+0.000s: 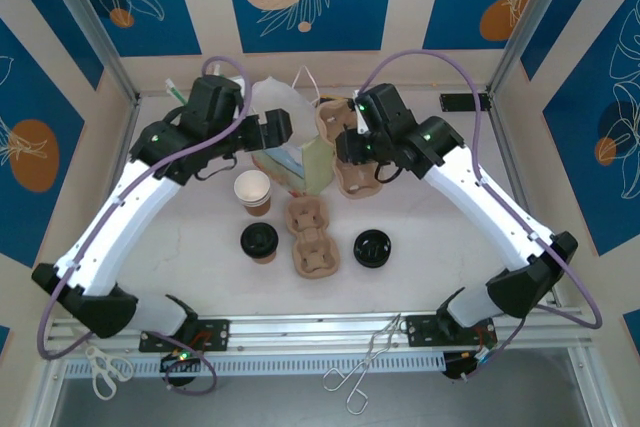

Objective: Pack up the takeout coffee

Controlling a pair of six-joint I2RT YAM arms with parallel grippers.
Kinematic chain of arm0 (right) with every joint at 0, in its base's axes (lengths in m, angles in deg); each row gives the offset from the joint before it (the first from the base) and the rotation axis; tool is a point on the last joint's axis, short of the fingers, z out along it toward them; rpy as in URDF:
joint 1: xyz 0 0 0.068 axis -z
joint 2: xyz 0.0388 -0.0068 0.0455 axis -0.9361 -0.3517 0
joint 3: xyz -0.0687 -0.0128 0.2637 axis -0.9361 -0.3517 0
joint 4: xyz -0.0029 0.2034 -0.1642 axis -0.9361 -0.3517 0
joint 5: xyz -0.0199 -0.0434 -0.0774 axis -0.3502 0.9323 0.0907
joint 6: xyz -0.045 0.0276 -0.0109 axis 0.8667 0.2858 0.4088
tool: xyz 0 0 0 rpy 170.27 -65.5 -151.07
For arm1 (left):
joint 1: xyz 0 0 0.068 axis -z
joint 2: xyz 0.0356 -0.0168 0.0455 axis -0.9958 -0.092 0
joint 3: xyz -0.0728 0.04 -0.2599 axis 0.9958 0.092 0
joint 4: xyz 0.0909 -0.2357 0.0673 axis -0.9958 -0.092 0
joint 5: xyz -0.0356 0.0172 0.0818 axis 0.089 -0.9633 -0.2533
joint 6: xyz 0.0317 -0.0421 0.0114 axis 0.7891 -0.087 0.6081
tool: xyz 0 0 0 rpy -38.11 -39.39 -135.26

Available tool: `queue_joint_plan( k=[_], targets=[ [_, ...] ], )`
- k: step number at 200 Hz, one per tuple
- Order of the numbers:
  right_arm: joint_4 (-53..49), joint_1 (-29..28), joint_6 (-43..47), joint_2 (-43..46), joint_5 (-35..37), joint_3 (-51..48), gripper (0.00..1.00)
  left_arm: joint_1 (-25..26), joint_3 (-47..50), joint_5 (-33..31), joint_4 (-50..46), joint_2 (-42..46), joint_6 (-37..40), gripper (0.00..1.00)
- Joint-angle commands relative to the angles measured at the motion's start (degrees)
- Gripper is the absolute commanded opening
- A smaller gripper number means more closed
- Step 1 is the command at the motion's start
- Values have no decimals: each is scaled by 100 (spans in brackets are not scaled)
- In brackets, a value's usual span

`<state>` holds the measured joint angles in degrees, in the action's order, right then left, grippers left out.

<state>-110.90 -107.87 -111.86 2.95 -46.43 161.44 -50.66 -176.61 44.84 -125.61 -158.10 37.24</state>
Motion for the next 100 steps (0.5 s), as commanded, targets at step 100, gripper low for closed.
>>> queue_joint_plan(
  k=[100],
  targets=[
    [867,-338,1206,-846,379,1655,37,-146,1277,-633,-487,1405,137,100]
  ],
)
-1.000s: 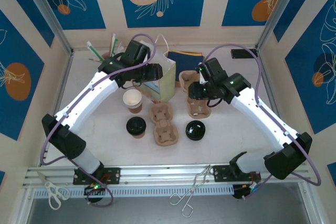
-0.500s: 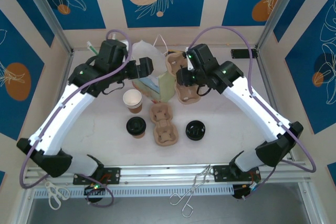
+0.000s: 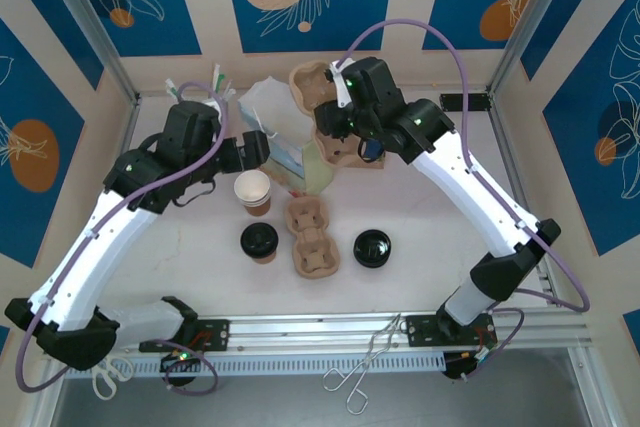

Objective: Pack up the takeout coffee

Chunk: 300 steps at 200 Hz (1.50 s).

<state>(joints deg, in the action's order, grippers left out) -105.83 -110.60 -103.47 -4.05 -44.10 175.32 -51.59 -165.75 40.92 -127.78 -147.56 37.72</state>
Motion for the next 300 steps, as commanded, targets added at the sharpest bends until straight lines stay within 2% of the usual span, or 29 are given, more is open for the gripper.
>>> queue_joint_plan(
  k=[1,50,97,178,230,300],
  targets=[
    [373,-65,372,-149,149,273,37,-56,200,-243,-279,366,85,100],
    [945,-99,660,-449,41,535,37,-54,447,-410,-620,805,82,100],
    [1330,-148,1022,-904,-122,1025,37,-65,477,-445,-700,805,98,100],
    [1094,-117,1448,-2319,-340,2420,37,-76,172,-663,-1007,848,211,100],
    [856,-65,1478,-2670,-288,2525,37,-86,78,-727,-1070,841,376,100],
    [419,-126,1504,-2589,-307,2183,37,-145,177,-802,-964,722,508,100]
  ],
)
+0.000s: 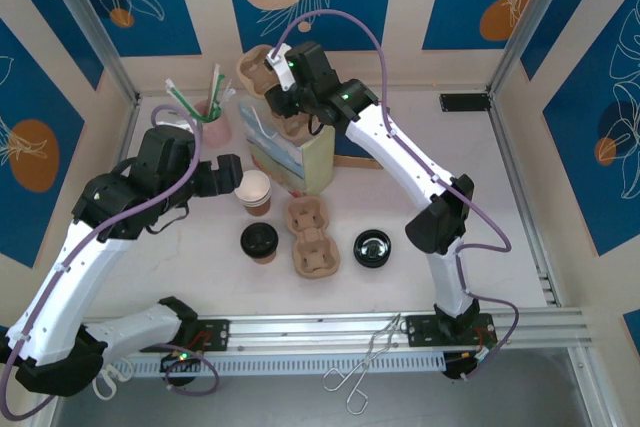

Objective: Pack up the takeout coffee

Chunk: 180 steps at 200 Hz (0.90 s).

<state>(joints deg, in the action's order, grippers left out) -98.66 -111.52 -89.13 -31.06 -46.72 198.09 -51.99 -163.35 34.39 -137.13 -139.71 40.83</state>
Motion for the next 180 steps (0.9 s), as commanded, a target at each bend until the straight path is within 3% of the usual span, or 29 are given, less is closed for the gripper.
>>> queue_joint_plan(
  k=[1,180],
  targets=[
    [-301,-39,70,119,-47,-97,37,-107,-65,-151,-24,-66,196,100],
    [-1380,-70,34,-171,-8,-222,37,-397,143,-6,271,-10,492,100]
  ],
)
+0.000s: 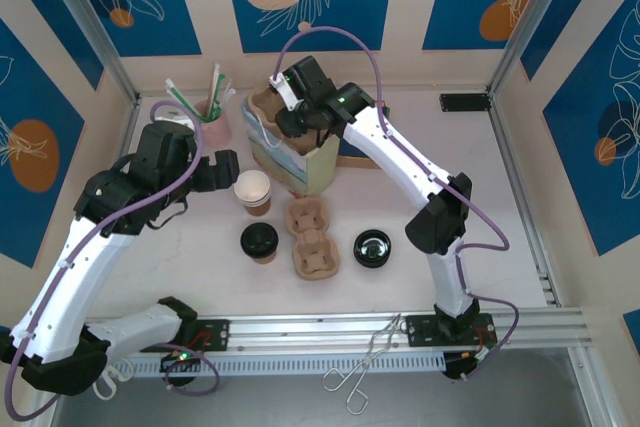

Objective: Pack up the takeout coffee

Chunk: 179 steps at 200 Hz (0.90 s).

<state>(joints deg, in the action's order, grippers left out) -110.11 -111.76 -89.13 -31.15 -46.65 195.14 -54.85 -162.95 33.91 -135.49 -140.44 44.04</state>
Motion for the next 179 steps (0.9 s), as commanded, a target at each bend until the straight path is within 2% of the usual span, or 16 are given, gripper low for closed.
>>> queue_joint_plan(
  k=[1,179],
  targets=[
    [-237,-46,34,-168,-18,77,37,-112,104,44,107,63,171,100],
    [-977,-37,104,-1192,-129,958,37,-552,225,426,160,20,364,100]
  ],
)
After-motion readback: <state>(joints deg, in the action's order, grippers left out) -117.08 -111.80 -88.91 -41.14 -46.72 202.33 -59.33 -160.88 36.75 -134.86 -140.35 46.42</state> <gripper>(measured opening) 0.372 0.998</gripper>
